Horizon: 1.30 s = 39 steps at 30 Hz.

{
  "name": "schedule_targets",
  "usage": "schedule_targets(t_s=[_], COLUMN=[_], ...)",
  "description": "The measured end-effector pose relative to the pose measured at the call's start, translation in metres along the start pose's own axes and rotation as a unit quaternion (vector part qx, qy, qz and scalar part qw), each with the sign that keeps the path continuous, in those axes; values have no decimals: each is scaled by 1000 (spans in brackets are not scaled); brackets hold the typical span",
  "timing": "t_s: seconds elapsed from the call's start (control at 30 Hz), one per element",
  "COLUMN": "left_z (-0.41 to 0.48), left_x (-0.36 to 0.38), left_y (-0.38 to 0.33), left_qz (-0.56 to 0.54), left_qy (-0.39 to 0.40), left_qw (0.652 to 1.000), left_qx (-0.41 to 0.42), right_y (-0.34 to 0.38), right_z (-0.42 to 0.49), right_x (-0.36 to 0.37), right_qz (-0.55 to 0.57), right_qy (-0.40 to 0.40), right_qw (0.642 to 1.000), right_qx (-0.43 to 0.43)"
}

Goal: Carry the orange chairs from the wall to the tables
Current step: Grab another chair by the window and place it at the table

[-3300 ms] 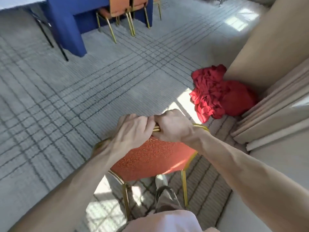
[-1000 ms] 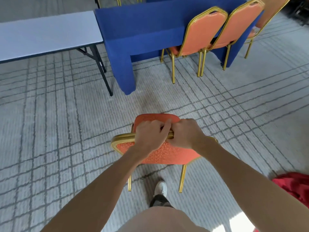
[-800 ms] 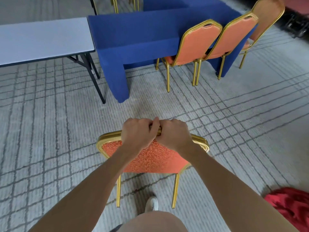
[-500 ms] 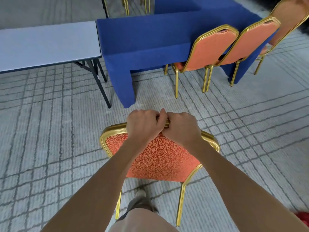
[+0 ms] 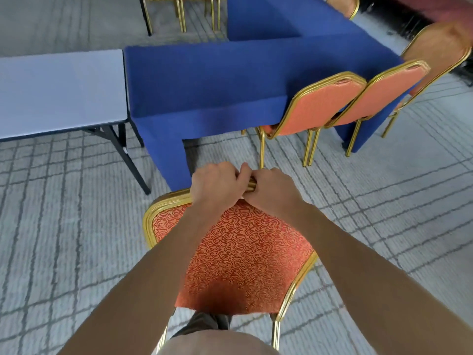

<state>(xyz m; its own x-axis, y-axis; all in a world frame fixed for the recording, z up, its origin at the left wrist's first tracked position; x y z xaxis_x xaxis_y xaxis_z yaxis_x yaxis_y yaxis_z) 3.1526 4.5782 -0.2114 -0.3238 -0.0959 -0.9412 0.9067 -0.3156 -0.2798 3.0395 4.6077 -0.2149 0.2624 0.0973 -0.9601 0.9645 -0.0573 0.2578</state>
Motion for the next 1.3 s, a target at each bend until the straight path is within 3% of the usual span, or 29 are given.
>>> schedule_targets(t_s=[0.23,0.47,0.67,0.9,1.0,1.13,1.3], left_z=[80,144,162,188,200,217,259], left_x=[15,-21,5,68,99,111,98], left_y=[-4,3,-9,-37,-51,-62,-32], left_qz=[-10,-57,-67,-57,-70,-63,-54], left_qy=[48,1,23,42,50,-5,-55], left_qw=[998,998,996,992,989,994,990], left_qx=[36,-12,-51,-101,-117,-86,-122], right_y=[-6,5,-20,-78,-107,-130,-117], right_z=[74,134,160,200,222,244,291], right_x=[-22,-77,-61,-36,-19,-18,-32], right_qz=[-74,-91,-106,-135,-162,-91,4], right_qy=[27,-95,-130,-78,-13,-42,-106], right_qw=[996,983,972,968,958,959,944], right_qx=[-42,-125,-162,-195,-237,-266,-312])
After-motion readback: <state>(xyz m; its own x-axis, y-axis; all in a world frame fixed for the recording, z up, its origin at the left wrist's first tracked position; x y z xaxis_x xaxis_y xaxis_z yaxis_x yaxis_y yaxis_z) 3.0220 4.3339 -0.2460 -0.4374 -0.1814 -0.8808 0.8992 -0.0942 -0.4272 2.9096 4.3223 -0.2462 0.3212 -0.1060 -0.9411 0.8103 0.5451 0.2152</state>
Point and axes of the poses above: each hand's wrist, its own z-axis towards the middle knuckle, its own x-axis out of the palm, y = z × x, the point moved 8 cm from there along z, towards the middle knuckle, and after that the axes turned 5 degrees about x, right-handed, at the moved point
